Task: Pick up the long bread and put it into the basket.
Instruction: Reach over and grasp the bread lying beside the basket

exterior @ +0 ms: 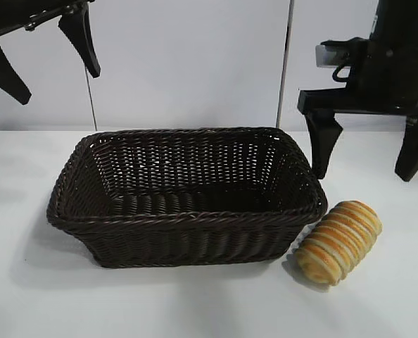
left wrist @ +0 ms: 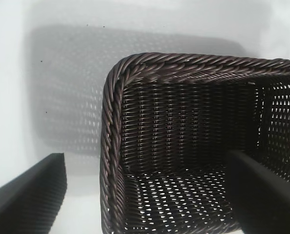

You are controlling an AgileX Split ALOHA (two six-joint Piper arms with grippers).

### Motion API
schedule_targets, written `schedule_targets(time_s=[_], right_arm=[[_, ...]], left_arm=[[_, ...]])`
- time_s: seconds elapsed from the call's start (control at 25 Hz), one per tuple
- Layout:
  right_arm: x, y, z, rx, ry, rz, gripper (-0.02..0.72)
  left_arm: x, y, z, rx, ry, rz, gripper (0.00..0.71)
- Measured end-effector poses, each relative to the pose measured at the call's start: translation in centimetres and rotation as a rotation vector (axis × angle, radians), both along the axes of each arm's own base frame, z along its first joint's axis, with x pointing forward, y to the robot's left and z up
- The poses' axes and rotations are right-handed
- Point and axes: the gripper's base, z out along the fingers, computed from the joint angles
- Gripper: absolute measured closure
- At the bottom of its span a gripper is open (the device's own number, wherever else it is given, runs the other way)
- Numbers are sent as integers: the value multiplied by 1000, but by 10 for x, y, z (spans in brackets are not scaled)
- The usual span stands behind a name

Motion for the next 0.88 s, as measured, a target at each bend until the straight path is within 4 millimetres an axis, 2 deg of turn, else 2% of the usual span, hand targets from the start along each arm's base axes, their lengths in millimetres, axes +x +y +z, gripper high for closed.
schedule_targets(time_s=[0.2, 0.36, 0.52, 0.68, 0.88], right_arm=[[1, -7, 4, 9, -17, -28, 8], [-1, -17, 20, 28, -61, -60, 8], [-1, -40, 28, 34, -77, -128, 8], [-3, -62, 19, 23, -49, -191, 8], [-11, -62, -3, 78, -41, -236, 8]], left_arm=[[0, 0, 0, 0, 0, 0, 76], [0, 0, 0, 0, 0, 0, 76], [0, 0, 0, 1, -3, 1, 76], [0, 0, 0, 0, -4, 1, 76], [1, 0, 0, 0, -6, 2, 76]])
